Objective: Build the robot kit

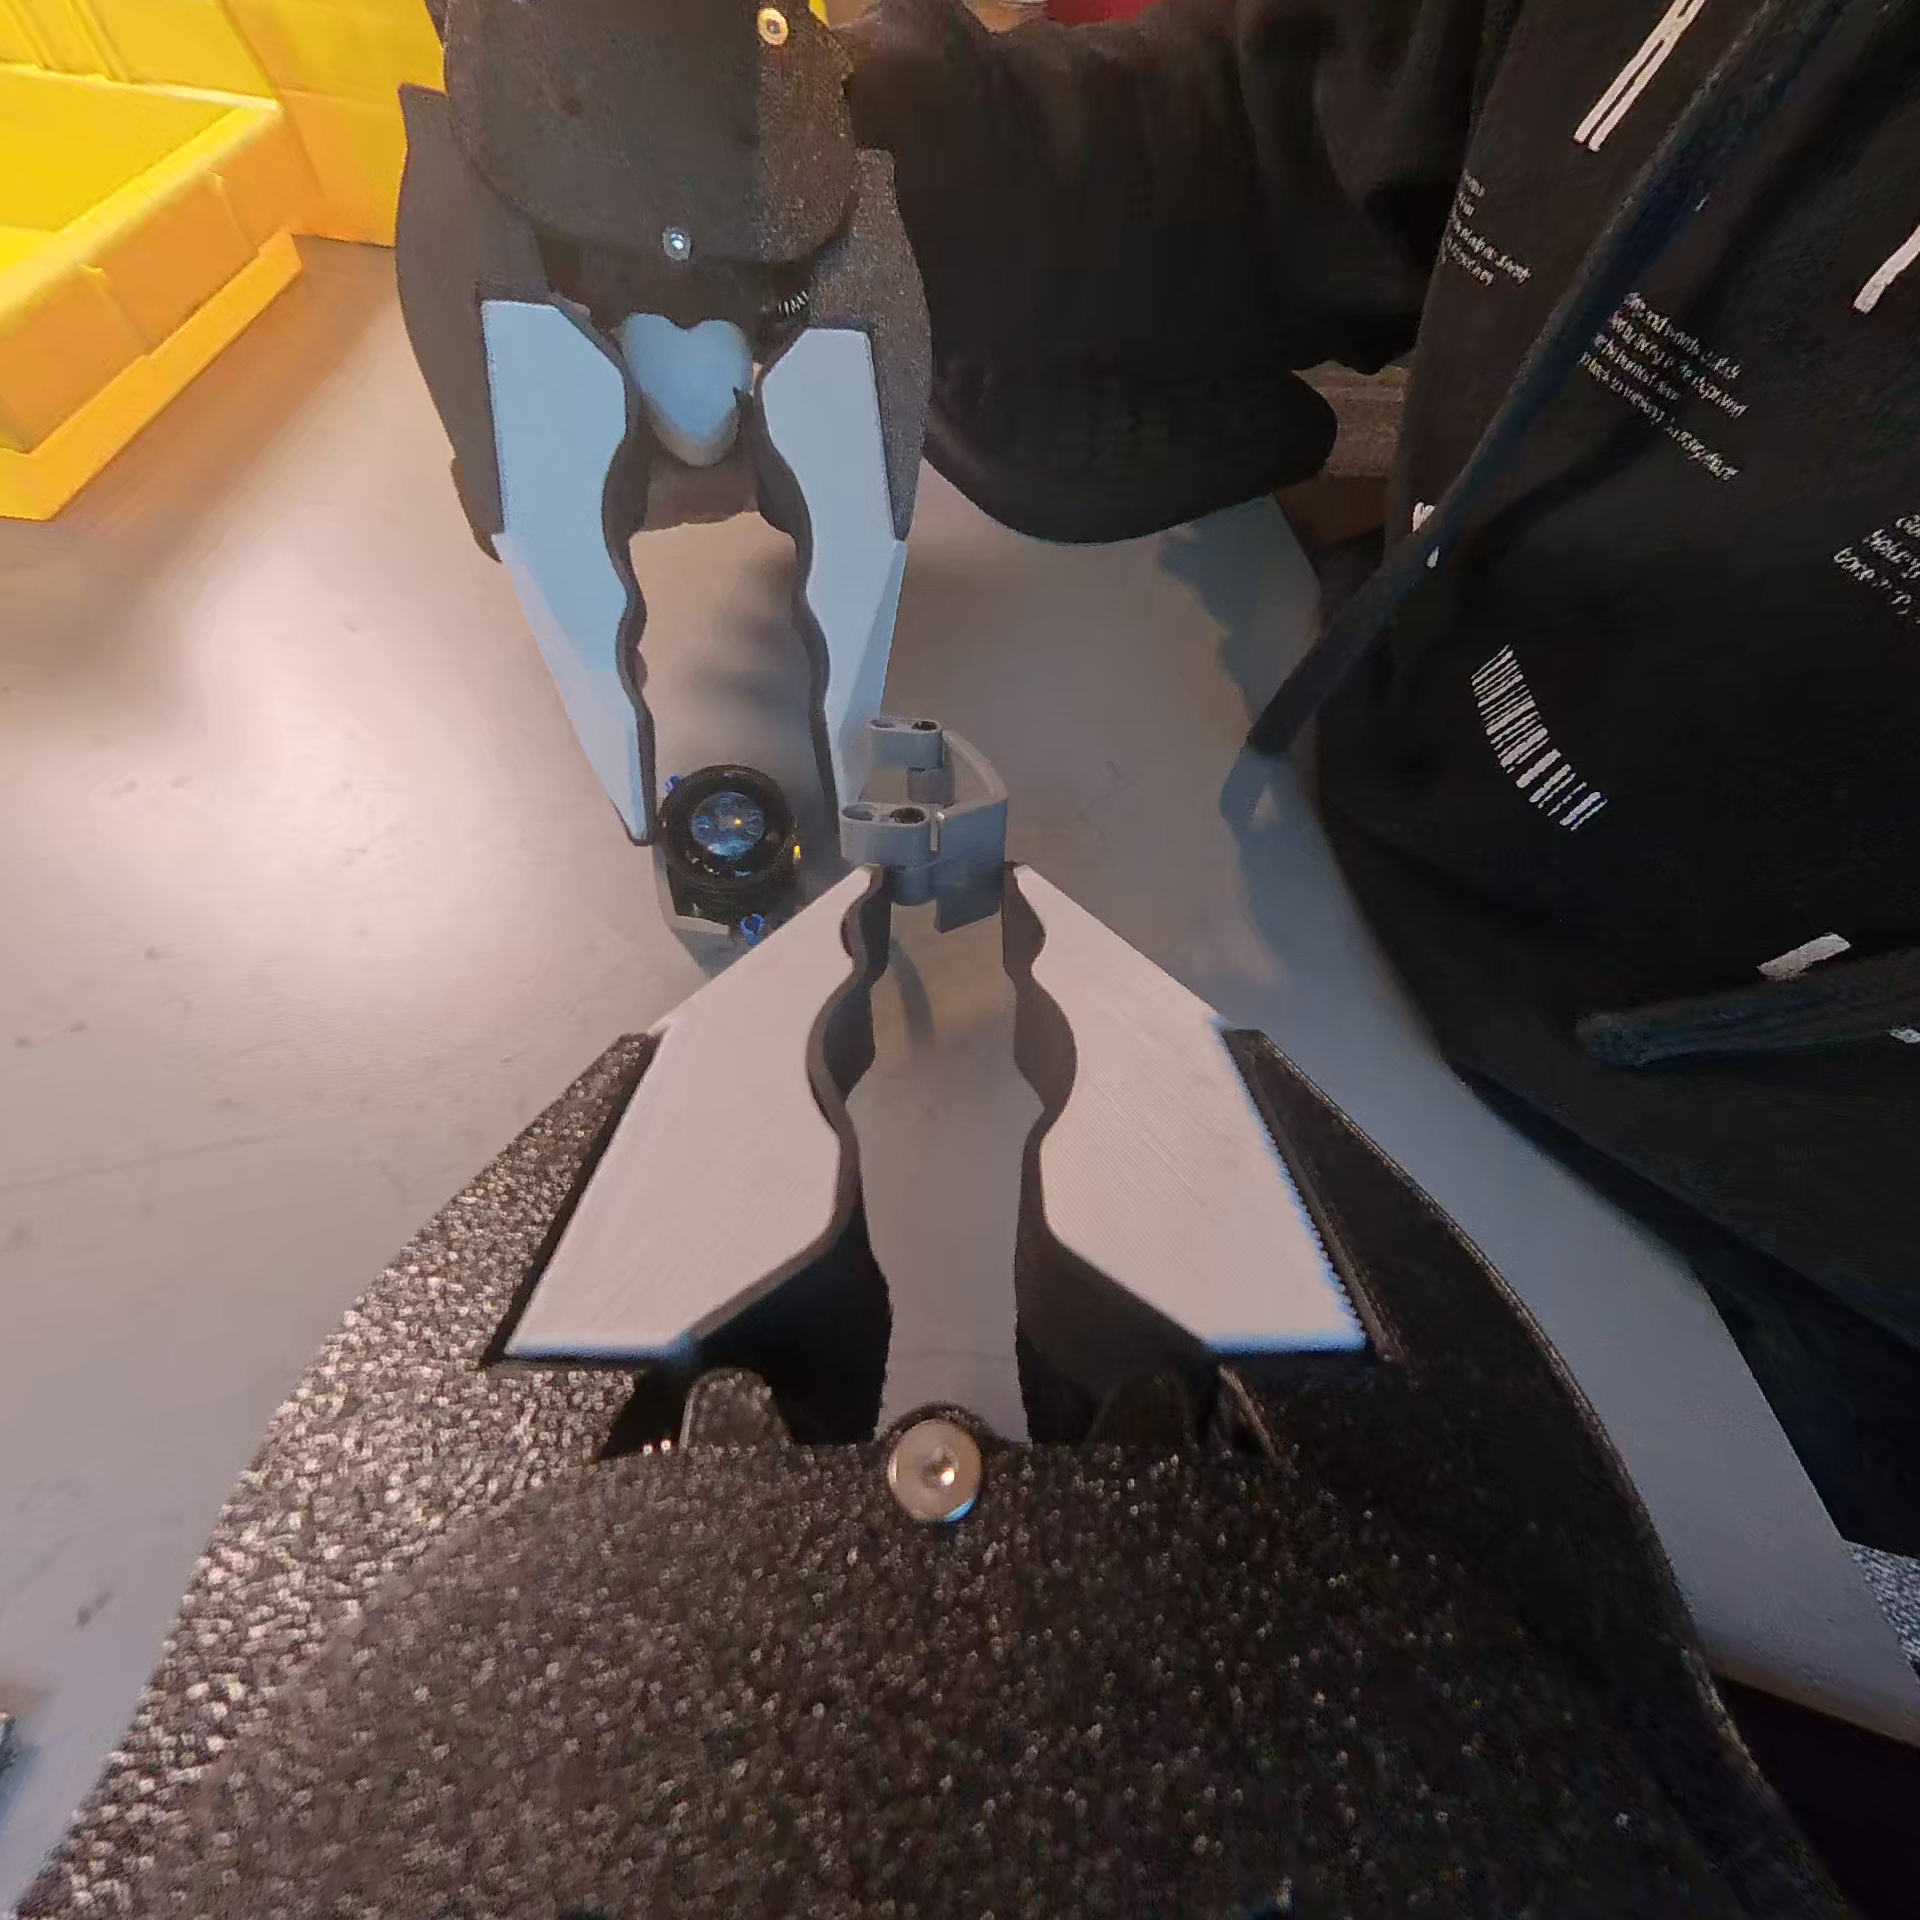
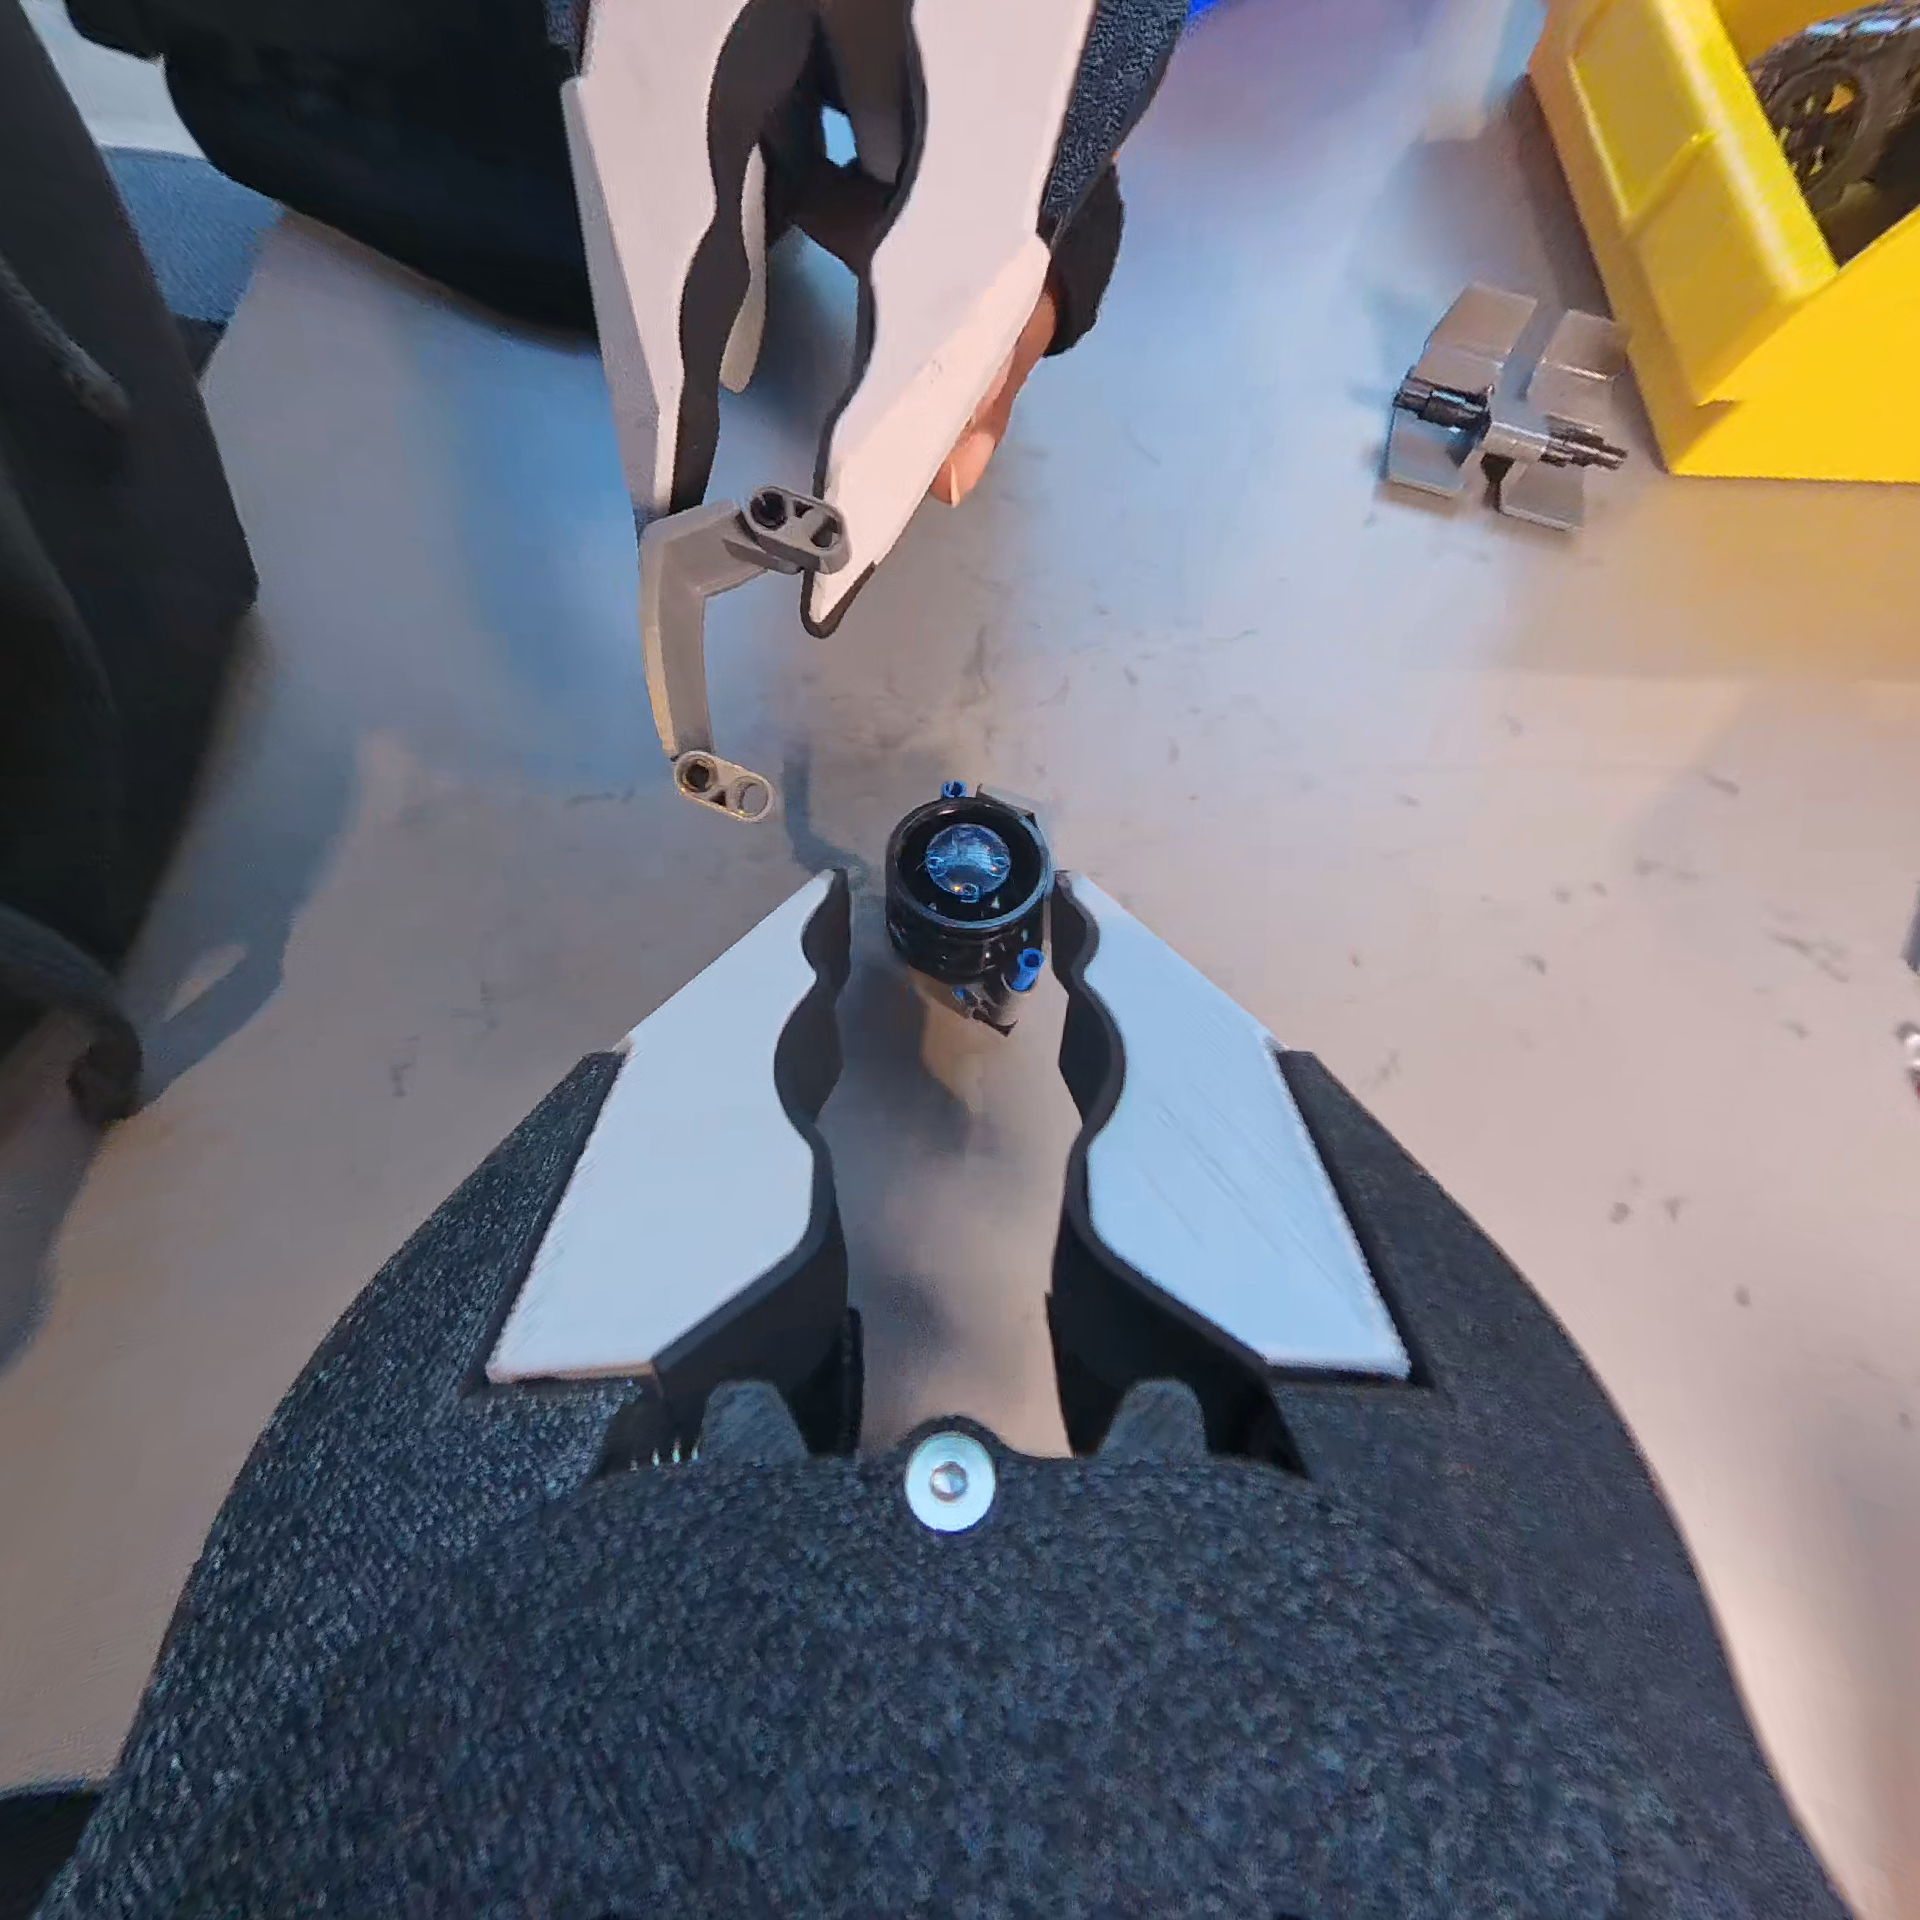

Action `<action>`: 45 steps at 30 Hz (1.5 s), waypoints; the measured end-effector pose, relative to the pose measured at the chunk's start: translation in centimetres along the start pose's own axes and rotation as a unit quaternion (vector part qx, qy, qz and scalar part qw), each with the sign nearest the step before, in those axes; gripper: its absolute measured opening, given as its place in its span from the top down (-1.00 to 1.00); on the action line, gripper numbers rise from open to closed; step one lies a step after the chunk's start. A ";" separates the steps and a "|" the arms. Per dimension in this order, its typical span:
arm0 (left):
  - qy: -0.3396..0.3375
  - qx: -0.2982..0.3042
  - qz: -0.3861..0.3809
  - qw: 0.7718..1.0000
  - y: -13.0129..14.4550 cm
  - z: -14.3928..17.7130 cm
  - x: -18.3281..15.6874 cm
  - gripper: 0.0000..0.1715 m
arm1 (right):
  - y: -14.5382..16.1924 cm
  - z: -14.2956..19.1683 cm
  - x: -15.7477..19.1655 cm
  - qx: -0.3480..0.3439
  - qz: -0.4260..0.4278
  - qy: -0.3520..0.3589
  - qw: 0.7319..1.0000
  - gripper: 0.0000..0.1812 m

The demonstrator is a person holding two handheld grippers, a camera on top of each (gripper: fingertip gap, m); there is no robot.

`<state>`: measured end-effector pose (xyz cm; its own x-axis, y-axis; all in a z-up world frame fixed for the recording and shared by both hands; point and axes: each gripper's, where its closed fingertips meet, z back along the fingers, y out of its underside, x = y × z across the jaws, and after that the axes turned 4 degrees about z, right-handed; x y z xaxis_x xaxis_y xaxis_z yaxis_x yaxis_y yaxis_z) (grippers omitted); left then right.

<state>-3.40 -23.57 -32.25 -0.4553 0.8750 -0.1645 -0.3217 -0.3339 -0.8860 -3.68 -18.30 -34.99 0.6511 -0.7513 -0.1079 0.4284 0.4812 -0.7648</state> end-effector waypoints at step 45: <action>0.013 -0.005 -0.020 1.000 -0.1 -1.2 -0.2 0.48 | -3.5 2.4 5.2 -0.107 0.067 -0.071 0.989 0.85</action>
<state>-2.28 -23.33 -32.65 -0.4212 0.8961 -0.1401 -0.3304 -0.2954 -0.8964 -0.33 -22.79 -31.36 0.7810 -0.6087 -0.1396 0.1996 0.4552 -0.8677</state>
